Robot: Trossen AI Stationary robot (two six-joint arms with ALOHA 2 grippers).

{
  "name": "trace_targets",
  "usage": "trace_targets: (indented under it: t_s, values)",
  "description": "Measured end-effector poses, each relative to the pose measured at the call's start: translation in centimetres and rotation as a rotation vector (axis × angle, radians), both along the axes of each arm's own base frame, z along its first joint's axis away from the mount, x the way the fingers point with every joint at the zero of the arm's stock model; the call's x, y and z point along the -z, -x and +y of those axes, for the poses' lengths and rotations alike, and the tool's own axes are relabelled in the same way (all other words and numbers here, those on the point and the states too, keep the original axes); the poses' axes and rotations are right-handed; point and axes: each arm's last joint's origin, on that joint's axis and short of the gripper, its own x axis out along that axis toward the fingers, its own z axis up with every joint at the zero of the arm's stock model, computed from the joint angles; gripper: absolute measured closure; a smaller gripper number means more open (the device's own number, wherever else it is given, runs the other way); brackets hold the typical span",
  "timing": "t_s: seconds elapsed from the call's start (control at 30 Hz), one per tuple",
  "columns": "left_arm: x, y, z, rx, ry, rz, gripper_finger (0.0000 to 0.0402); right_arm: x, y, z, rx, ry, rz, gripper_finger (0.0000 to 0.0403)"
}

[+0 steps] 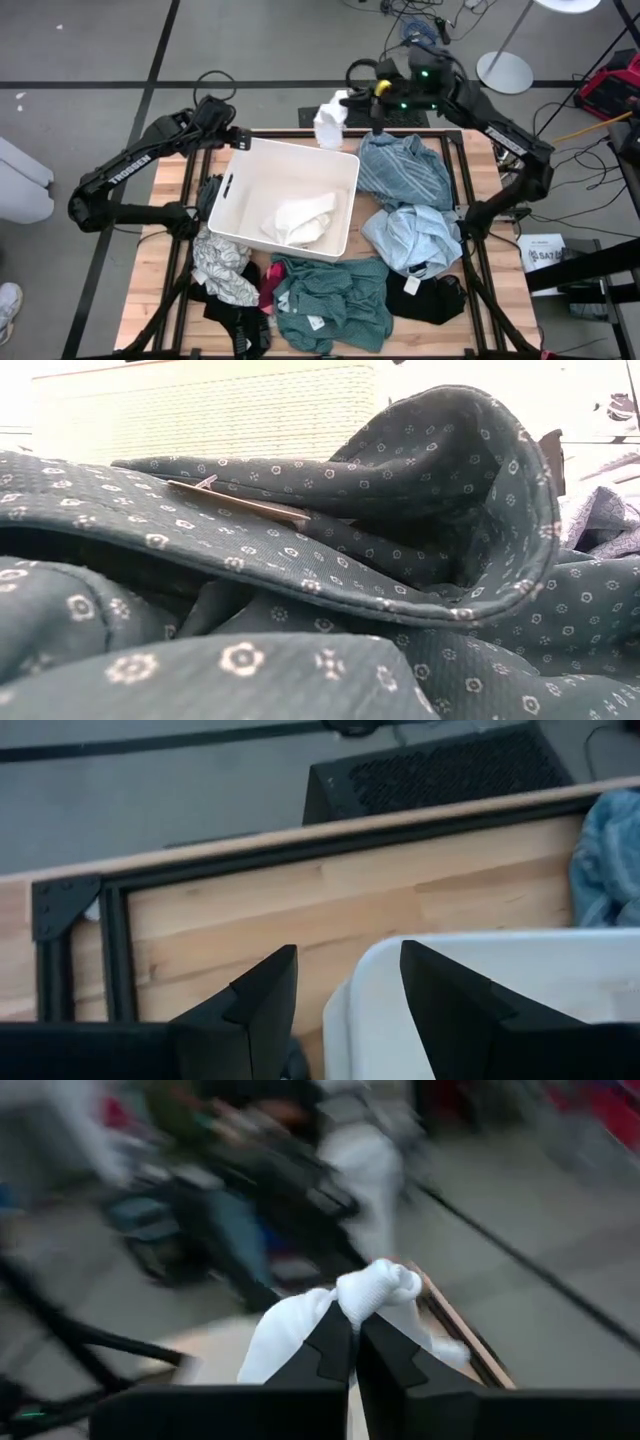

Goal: Sort clothes
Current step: Adjust the white laundry organizer on the table

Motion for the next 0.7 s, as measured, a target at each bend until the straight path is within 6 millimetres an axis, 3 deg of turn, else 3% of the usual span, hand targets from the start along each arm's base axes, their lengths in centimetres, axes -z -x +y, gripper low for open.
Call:
trace_targets:
  t_s: [0.13,0.23,0.5,0.7]
  values:
    - [-0.2,-0.2,0.2,0.017,-0.03,-0.004,0.0212,-1.7,-1.1,2.3,-0.138,0.077,-0.169,0.0403]
    - [-0.2,-0.1,0.2,0.015,-0.04,0.014,0.0212,-1.6,-1.9,2.9,-0.169,0.082,-0.186,0.0403]
    - [0.2,0.0,-0.3,0.092,0.043,0.025,0.0212,3.9,-5.2,1.3,-0.065,-0.051,0.135,0.0403]
    - [0.9,0.3,-0.8,0.115,0.159,0.058,0.0212,8.1,-8.4,1.5,-0.1,-0.116,0.307,0.0403]
